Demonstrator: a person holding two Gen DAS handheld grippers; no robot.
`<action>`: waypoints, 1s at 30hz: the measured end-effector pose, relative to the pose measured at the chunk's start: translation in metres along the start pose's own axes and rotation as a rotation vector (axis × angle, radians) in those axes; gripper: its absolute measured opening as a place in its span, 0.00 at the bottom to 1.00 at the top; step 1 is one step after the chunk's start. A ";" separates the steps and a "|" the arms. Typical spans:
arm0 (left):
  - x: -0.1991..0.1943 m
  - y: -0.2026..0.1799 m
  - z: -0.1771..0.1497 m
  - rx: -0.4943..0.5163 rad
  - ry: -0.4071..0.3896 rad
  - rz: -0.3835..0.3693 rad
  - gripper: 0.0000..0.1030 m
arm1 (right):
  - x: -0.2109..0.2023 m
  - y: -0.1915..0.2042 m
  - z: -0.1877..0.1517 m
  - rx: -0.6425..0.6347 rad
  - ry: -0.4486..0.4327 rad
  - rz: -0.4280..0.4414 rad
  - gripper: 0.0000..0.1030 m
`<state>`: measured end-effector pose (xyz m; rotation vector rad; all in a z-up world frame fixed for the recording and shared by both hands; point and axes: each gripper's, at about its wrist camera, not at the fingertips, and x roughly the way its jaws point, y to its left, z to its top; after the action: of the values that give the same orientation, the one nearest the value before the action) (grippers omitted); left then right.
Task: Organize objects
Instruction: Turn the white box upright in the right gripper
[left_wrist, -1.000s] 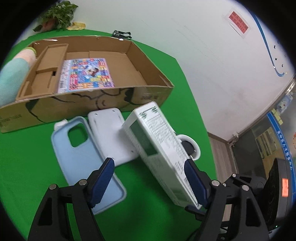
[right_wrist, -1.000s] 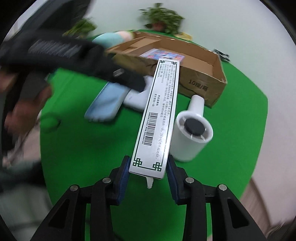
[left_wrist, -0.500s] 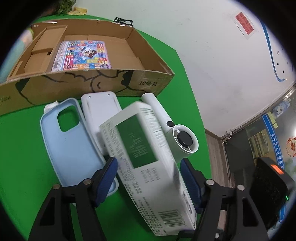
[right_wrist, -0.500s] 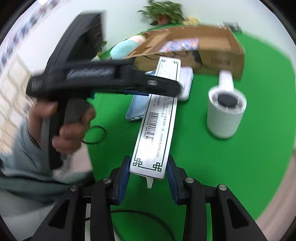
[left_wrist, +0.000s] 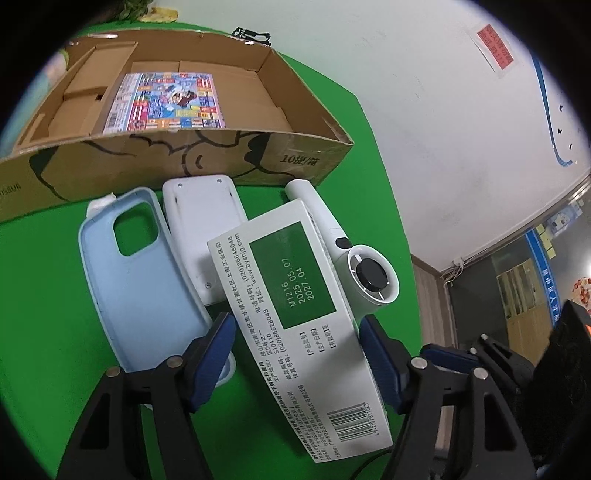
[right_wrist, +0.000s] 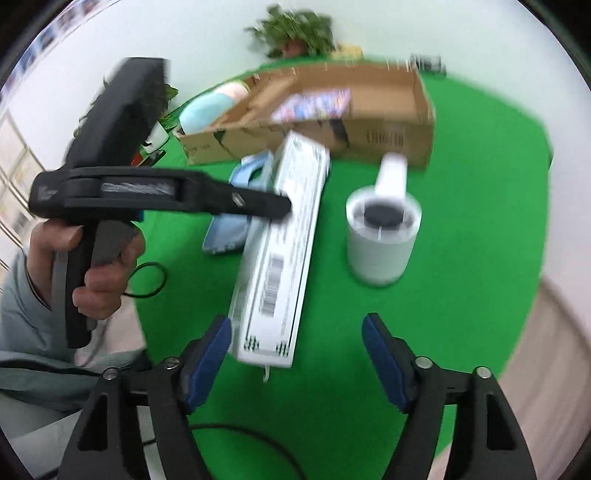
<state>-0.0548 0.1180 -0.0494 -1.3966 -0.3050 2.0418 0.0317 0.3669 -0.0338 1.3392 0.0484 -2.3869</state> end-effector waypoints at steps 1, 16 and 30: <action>0.003 0.001 0.001 -0.016 0.010 -0.016 0.66 | 0.002 0.002 0.009 -0.017 -0.012 -0.017 0.79; 0.026 0.003 -0.002 -0.040 0.106 -0.122 0.56 | 0.020 0.036 0.025 -0.055 -0.007 -0.109 0.74; 0.032 -0.003 -0.005 -0.028 0.138 -0.109 0.56 | 0.011 -0.028 -0.006 0.120 0.070 -0.017 0.33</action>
<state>-0.0567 0.1394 -0.0737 -1.4966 -0.3437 1.8495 0.0216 0.3904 -0.0505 1.4822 -0.0656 -2.3899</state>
